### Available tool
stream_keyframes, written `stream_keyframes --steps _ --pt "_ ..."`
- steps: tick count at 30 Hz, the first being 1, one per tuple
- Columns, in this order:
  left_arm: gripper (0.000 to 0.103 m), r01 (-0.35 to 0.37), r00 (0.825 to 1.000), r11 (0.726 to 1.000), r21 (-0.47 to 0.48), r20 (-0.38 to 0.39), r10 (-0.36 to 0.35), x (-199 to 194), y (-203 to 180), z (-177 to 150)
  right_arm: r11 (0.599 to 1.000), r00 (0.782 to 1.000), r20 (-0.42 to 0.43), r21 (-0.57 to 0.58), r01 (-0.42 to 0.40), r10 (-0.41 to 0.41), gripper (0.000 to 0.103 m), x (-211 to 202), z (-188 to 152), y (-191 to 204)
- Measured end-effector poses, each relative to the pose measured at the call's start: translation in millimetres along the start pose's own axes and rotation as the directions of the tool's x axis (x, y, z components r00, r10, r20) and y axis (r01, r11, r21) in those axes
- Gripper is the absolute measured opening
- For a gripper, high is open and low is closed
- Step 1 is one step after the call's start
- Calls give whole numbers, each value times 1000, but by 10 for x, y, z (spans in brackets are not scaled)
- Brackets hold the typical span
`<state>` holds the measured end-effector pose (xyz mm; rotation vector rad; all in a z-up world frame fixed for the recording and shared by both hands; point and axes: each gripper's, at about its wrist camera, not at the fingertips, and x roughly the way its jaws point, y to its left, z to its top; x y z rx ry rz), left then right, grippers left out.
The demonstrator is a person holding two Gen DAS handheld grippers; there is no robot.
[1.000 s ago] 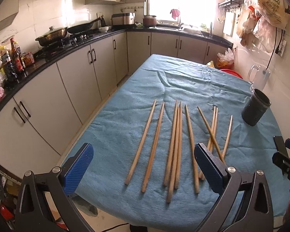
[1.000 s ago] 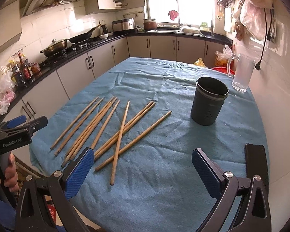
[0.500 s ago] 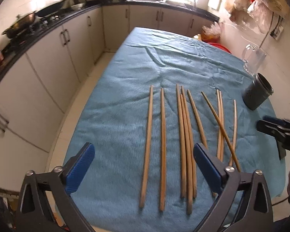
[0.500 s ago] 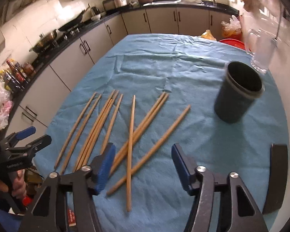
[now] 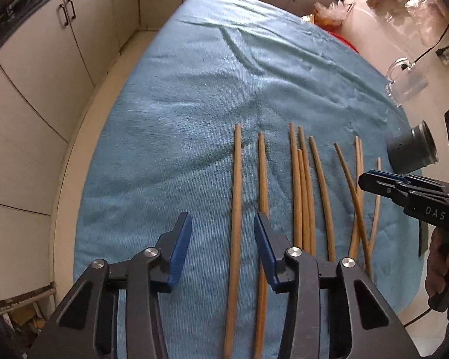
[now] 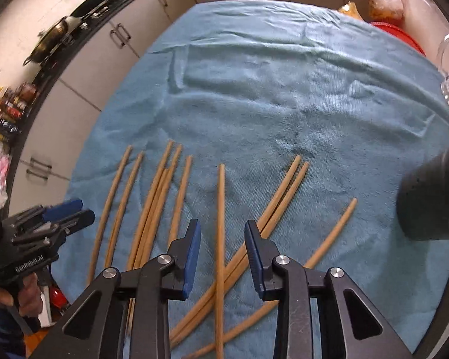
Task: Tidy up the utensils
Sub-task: 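Close the left tool on one wooden chopstick while the right tool grasps another, then lift the chopsticks upright with both tools and carry them over the black cup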
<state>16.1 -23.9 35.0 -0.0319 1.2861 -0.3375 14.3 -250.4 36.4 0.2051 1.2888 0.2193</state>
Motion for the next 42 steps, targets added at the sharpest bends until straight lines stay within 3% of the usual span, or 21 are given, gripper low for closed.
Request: stream_keyframes --steps 3,8,13,15,17,21,30,35,42 --pt "33 -3 1000 1000 28 -18 4 82 -45 48 1000 1000 -24 12 6 -5 32 99 65 -21" --pt "32 -25 999 998 54 -29 26 179 -98 112 1000 999 -37 -4 21 -21 32 231 159 17" --pt "20 -87 995 991 97 -34 91 255 -194 228 999 996 -69 -16 49 -50 19 359 194 62" --pt "6 -111 993 987 118 -35 116 282 -256 262 998 996 -64 -17 55 -56 16 364 202 78" --pt "6 -124 991 984 124 -29 129 304 -302 285 997 996 -62 -31 69 -71 7 369 207 108" --pt "6 -84 996 991 104 -8 86 233 -274 269 999 997 -56 -24 48 -50 7 357 198 151" --pt "6 -33 989 998 61 146 24 -467 -250 172 999 997 67 14 -50 49 7 -191 -2 155" --pt "6 -27 977 998 56 213 15 -848 -327 61 995 983 159 21 -101 97 7 -573 -159 158" --pt "6 -43 960 998 52 278 27 -1220 -415 -166 994 960 263 7 -106 100 7 -983 -449 201"
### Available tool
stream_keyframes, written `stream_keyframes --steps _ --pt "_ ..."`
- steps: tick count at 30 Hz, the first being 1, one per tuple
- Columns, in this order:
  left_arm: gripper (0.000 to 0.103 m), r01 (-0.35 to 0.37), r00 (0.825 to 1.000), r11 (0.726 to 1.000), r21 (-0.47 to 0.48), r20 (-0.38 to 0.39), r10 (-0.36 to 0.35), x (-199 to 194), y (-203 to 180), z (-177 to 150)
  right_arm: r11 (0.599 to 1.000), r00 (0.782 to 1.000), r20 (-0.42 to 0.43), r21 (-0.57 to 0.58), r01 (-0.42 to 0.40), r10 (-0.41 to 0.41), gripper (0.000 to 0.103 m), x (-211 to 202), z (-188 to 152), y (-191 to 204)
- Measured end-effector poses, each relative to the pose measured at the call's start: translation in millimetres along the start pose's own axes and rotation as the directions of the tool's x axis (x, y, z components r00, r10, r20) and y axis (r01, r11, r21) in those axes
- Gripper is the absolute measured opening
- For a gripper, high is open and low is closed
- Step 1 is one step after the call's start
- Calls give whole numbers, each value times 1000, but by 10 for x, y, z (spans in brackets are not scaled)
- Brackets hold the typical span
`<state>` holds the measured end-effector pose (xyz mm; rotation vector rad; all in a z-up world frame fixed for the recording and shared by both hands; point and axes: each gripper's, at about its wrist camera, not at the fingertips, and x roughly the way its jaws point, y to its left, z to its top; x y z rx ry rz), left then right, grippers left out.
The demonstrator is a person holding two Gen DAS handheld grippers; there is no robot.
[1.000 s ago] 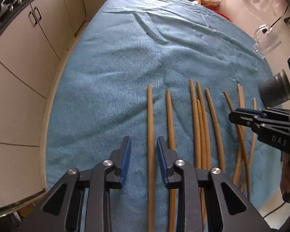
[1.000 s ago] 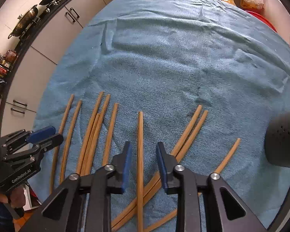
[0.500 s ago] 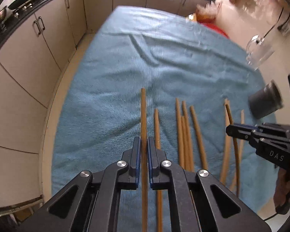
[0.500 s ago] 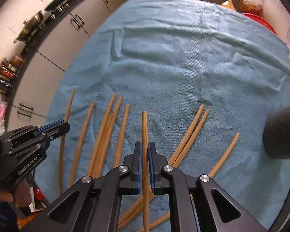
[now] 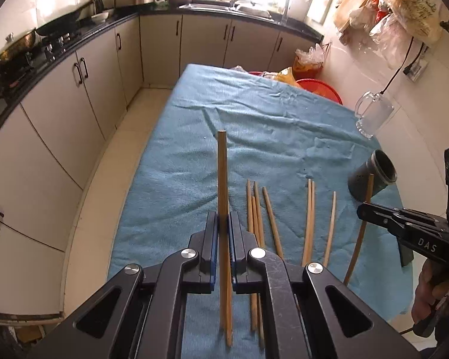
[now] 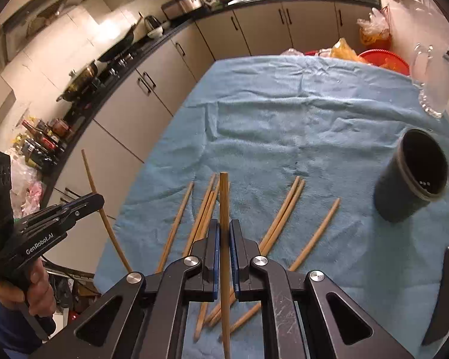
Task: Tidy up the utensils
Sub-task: 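Lift the chopsticks upright with both tools and carry them over the black cup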
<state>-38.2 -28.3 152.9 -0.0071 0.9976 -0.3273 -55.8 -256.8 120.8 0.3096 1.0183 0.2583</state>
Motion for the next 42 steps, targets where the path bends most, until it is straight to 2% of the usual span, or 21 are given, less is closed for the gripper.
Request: stream_keyframes --steps 10,21,29,35,42 --pt "6 -19 997 1000 15 79 18 -387 -121 -10 1000 995 95 24 -9 6 7 -506 -209 -141" --pt "6 -6 990 998 65 143 -3 -567 -378 278 998 976 216 63 -5 -8 7 -992 -172 -361" --pt "6 70 980 989 133 175 -93 -631 -830 689 995 946 321 95 18 -48 7 -1507 5 -579" --pt "6 141 964 965 222 190 -185 -689 -1390 1007 988 918 387 150 33 -89 7 -1907 146 -848" --pt "6 222 944 932 288 176 -279 -642 -2096 1369 971 873 463 236 44 -152 7 -2290 328 -1196"
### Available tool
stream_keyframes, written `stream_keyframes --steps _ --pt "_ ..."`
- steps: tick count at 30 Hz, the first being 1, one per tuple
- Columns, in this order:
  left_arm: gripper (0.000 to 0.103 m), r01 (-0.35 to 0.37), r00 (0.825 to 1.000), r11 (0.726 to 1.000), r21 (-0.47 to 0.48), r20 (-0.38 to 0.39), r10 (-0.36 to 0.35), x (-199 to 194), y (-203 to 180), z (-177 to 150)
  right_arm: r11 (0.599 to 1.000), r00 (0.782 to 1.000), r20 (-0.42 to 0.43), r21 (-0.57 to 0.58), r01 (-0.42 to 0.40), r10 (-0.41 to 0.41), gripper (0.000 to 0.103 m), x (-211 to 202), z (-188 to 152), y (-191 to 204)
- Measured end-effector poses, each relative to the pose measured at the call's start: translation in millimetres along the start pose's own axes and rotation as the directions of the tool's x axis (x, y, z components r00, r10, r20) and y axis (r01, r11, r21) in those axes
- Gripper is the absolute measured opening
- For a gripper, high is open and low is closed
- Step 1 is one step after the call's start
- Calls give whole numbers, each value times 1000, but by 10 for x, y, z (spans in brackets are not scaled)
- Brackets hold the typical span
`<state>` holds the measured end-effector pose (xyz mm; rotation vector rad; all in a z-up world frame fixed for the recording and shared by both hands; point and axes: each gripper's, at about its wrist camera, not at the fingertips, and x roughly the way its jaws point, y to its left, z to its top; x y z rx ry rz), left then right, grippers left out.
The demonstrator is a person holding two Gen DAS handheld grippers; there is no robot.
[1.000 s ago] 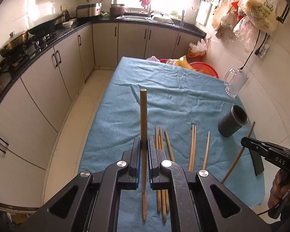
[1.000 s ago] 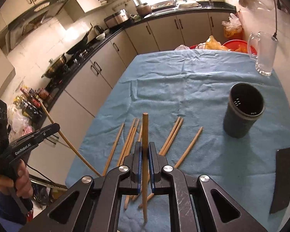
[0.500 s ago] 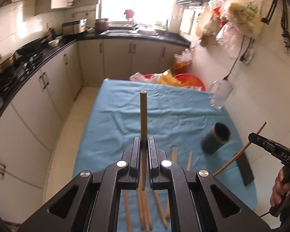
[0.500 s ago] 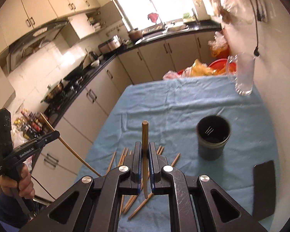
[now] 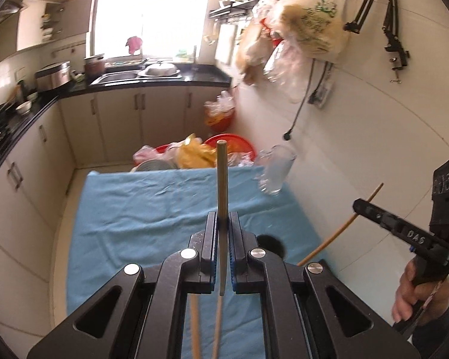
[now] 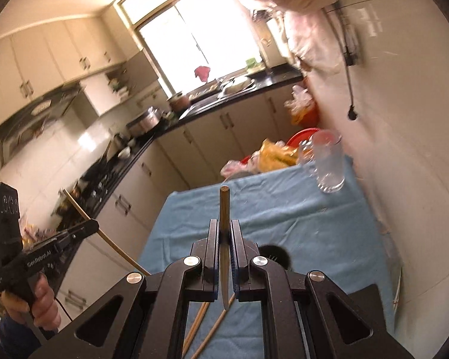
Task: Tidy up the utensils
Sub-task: 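Lift the chopsticks upright with both tools and carry them over the black cup, then lower the chopsticks into the black cup and open both tools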
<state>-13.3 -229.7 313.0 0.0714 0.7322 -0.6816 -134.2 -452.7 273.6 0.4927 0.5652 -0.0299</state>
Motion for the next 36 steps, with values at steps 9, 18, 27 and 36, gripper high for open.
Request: stream_keyframes --steps 9,18,27,36 --pt "6 67 997 997 -27 -41 -68 590 -390 294 994 995 40 60 93 -95 7 119 314 -410" --pt "6 52 985 998 -43 -165 -58 1276 -494 66 987 991 -59 93 127 -122 7 630 166 -679" --pt "6 4 966 999 -47 -257 -16 1672 -426 -110 979 979 -159 141 148 -125 7 1034 8 -912" --pt "42 -10 979 999 -52 -203 0 1590 -365 -16 980 978 -150 108 164 -148 19 1035 47 -856"
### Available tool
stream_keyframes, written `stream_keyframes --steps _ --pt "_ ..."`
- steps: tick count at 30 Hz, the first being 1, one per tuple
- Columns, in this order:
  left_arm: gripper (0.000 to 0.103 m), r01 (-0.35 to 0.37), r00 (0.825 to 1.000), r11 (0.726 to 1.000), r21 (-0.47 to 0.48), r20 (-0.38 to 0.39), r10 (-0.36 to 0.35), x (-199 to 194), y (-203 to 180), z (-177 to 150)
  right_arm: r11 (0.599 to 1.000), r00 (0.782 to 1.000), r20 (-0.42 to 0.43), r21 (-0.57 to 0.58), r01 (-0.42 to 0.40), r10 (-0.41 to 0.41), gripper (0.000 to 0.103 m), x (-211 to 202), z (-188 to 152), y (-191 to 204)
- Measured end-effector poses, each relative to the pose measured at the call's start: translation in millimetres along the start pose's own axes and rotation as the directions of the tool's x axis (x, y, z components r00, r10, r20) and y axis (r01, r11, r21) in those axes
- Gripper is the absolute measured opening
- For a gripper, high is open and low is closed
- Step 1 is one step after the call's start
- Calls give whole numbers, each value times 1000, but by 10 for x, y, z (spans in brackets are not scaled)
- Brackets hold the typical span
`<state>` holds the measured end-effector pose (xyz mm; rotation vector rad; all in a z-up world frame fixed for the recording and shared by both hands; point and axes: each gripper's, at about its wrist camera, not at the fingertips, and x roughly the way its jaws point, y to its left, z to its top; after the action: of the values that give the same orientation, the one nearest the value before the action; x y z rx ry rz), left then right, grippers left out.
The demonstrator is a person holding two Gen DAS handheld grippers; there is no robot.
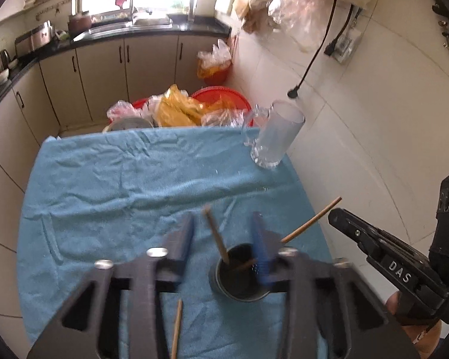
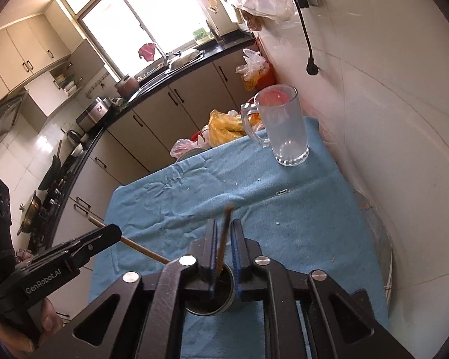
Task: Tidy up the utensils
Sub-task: 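Lower the chopsticks into the black cup and open both tools, then return both tools to the chopsticks and close each on one chopstick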
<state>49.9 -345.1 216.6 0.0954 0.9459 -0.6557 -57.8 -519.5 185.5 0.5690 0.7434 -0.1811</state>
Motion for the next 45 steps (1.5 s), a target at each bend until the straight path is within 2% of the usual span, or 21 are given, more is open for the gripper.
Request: stream_keyframes --steps 3,7,14,16,21,25,32,38,42,45 --pt "42 3 1000 1000 7 12 -3 -70 0 34 1000 1000 27 -16 7 -6 31 -96 12 44" --pt "43 9 999 1000 -7 40 -9 -233 23 64 1000 998 62 -18 11 -10 32 -247 25 75" --pt "47 6 992 1000 -11 125 -5 -705 115 48 999 990 137 -14 29 -27 52 -658 -87 118" --pt "49 -3 989 1000 -5 149 4 -859 158 6 1000 989 148 -17 25 -23 53 -751 -161 138" --pt "50 -1 984 1000 -25 180 5 -1166 396 -154 999 992 124 -41 -22 27 53 -842 -492 272" --pt "51 -14 985 997 -79 169 27 -1271 707 -355 994 996 45 -87 -72 76 53 -699 -782 475" --pt "51 -59 991 982 -180 106 79 -1283 1273 -898 986 988 -106 -107 -128 117 53 -289 -1226 757" --pt "52 -135 991 945 -299 -30 132 -1042 1911 -1502 985 977 -199 -137 -104 76 53 1 -1557 914" --pt "52 -180 979 914 -364 -156 130 -745 2289 -1889 985 969 -239 -142 -101 65 53 106 -1667 988" --pt "51 -225 964 898 -378 -219 150 -550 2425 -2097 982 962 -264 -149 -113 71 53 153 -1707 1020"
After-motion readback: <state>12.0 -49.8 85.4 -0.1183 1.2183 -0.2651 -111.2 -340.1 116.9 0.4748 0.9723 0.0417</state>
